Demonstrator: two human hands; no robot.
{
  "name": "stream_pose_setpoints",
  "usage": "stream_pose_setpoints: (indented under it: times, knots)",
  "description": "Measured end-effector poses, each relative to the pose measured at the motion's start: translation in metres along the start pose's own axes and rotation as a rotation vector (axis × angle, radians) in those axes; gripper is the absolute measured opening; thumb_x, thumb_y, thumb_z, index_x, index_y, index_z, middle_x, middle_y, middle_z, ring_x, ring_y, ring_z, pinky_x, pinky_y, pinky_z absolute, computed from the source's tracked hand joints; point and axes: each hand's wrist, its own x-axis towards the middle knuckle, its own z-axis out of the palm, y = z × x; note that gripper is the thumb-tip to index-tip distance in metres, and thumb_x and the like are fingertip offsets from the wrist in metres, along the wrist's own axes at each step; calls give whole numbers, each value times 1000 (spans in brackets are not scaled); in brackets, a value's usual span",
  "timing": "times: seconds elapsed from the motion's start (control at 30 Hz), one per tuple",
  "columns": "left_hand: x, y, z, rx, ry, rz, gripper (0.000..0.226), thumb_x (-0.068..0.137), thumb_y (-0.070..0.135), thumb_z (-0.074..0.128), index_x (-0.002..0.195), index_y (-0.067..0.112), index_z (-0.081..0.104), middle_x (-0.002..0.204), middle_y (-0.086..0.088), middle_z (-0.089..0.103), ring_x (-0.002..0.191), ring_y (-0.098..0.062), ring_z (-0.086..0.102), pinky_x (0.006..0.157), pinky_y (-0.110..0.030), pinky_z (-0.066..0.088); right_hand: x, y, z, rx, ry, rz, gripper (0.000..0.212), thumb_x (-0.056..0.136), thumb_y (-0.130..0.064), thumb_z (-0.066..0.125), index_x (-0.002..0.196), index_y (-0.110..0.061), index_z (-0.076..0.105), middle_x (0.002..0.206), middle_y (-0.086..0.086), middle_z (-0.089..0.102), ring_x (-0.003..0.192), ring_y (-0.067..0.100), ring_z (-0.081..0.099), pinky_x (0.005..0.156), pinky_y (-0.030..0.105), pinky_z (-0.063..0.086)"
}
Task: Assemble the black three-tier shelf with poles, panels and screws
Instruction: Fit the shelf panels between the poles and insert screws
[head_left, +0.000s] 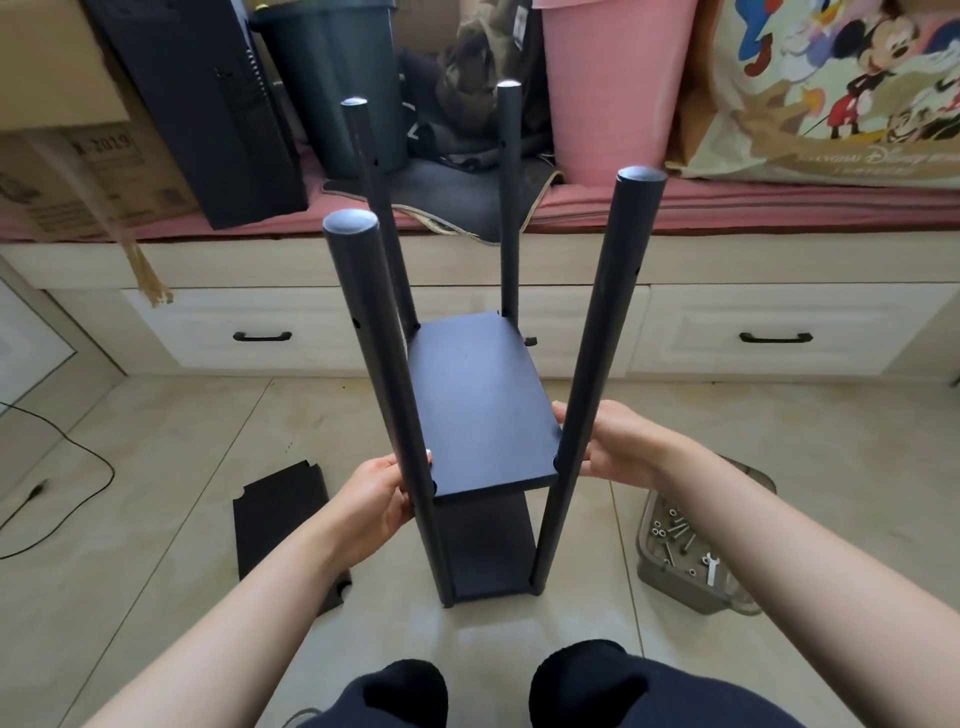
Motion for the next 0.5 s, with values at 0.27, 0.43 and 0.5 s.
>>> stream_pose_setpoints:
  times: [0.27,0.43,0.5]
  knots:
    - [-11,-8,8,61,61,160,46,105,26,47,69,27,76,66,8,60,62,-9,57,62,-22,51,-9,2,12,44,12,-7,33,100,4,46,79,-5,71,81,8,71,72,22,65,72,34,56]
    - [-27,-19,-17,-110,-270,170,43,93,34,61,136,31,62,135,1,65,116,-14,65,93,-23,52,-18,3,14,98,23,-10,24,100,3,47,83,-2,63,81,11,65,67,21,61,68,34,52]
    - [-31,-21,-25,-6,-271,172,56,84,20,68,138,34,60,135,-2,65,122,-16,63,95,-22,51,-20,4,14,94,27,-11,21,100,1,48,84,-3,61,85,13,60,69,22,59,69,34,52]
